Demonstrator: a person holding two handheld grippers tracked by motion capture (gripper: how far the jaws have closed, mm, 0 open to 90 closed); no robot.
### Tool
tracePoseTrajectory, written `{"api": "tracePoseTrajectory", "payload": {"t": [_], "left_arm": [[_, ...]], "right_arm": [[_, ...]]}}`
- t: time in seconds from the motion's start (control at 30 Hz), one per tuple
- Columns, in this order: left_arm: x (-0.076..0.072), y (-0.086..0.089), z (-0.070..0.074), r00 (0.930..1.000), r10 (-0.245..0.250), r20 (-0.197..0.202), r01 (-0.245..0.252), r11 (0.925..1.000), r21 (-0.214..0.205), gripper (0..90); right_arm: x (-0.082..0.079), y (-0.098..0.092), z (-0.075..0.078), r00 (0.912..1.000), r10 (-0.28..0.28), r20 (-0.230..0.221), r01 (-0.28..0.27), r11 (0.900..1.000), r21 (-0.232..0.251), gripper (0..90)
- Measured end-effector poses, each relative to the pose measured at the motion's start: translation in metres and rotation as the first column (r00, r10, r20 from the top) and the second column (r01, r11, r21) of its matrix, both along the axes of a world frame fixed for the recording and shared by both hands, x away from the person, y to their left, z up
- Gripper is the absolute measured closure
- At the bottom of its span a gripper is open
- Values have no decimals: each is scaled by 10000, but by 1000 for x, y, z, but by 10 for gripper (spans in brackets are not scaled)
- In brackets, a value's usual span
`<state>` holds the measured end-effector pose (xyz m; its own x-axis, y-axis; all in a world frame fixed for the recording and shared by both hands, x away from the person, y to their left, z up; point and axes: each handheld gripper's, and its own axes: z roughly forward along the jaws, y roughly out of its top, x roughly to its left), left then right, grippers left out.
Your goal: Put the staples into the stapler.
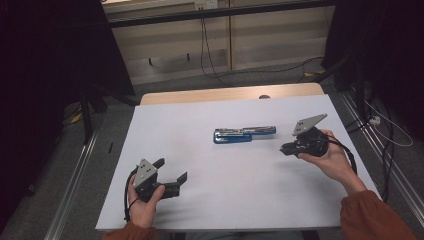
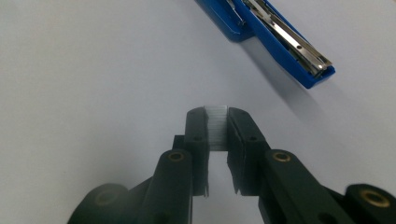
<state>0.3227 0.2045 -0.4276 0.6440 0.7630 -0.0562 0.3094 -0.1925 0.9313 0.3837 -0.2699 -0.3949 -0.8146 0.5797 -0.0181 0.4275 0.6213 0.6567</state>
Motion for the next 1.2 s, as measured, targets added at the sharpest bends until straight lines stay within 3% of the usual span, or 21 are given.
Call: {"api": "tracePoseTrajectory", "payload": {"t": [0.4, 0.83, 1.2], "left_arm": [[0, 1, 0, 10000, 43, 26, -43, 10000, -7, 46], [0, 1, 0, 10000, 12, -22, -12, 10000, -56, 46], [0, 1, 0, 10000, 20, 13, -20, 10000, -24, 46]], "right_arm": [[12, 18, 9, 9992, 286, 277, -290, 9995, 137, 793], [28, 42, 13, 9980, 559, 288, -554, 9983, -178, 792], [43, 61, 15, 9959, 819, 394, -817, 9966, -81, 793]]}}
